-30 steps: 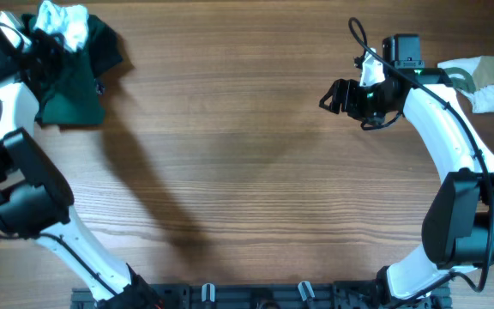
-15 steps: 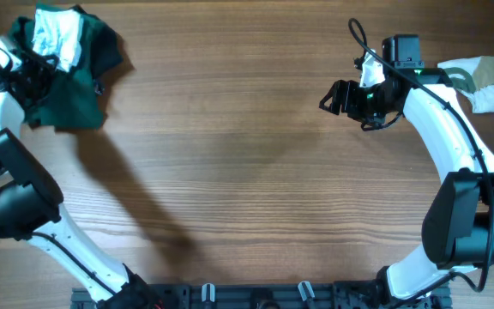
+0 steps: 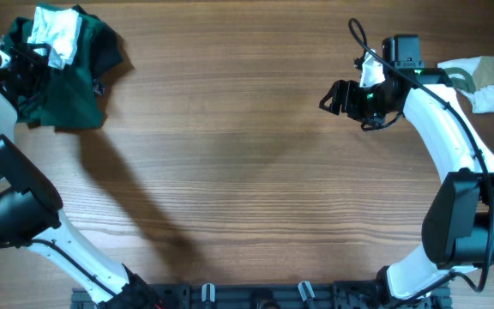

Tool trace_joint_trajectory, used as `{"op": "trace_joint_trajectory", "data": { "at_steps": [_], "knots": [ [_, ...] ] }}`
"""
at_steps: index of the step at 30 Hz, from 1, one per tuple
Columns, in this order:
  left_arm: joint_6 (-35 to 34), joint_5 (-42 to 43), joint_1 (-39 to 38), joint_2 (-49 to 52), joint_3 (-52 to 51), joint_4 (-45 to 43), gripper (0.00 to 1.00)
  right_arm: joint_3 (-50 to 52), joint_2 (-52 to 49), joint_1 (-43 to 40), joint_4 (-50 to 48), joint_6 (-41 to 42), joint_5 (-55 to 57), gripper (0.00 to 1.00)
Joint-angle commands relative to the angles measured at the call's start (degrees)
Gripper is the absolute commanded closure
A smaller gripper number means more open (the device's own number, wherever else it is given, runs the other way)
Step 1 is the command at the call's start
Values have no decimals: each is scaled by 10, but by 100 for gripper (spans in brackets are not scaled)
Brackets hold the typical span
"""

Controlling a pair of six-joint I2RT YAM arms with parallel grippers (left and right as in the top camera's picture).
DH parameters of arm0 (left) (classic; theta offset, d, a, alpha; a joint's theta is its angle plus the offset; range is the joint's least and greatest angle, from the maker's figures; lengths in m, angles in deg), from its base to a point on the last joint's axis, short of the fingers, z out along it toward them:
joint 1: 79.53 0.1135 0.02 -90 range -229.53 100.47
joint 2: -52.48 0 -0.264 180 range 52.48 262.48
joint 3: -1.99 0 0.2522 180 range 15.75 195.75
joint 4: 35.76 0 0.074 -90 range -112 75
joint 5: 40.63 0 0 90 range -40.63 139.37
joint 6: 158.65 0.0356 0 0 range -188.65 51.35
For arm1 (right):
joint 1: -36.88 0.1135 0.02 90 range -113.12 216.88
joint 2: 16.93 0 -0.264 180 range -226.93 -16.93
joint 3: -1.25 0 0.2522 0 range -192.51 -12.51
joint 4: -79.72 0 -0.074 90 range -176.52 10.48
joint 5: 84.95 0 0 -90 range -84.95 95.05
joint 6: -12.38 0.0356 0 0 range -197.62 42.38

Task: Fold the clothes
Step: 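Lower the striped bundle onto the green garment with the left gripper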

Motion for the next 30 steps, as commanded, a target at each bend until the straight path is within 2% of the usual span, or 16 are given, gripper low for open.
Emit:
{"op": "trace_joint_trajectory", "data": {
  "at_steps": [1, 6, 8, 12, 19, 27, 29, 30],
  "knots": [
    [3, 5, 2, -17, 4, -4, 46, 2, 2, 1, -1, 3, 4, 20],
    [2, 59, 2, -25, 4, -19, 37, 2, 2, 1, 0, 3, 3, 20],
    [2, 59, 2, -38, 4, -17, 28, 2, 2, 1, 0, 3, 3, 19],
    [-8, 52, 2, -71, 4, -17, 20, 2, 2, 1, 0, 3, 3, 20],
    [-8, 44, 2, -116, 4, -1, 16, 2, 2, 1, 0, 3, 3, 19],
    [-8, 22, -1, -122, 4, 10, 15, 2, 2, 1, -2, 3, 3, 19],
    [-5, 19, -9, -120, 4, -2, 19, 2, 2, 1, -3, 3, 4, 19],
    [-5, 10, -15, -119, 4, -7, 29, 2, 2, 1, -4, 3, 4, 19]
  ]
}}
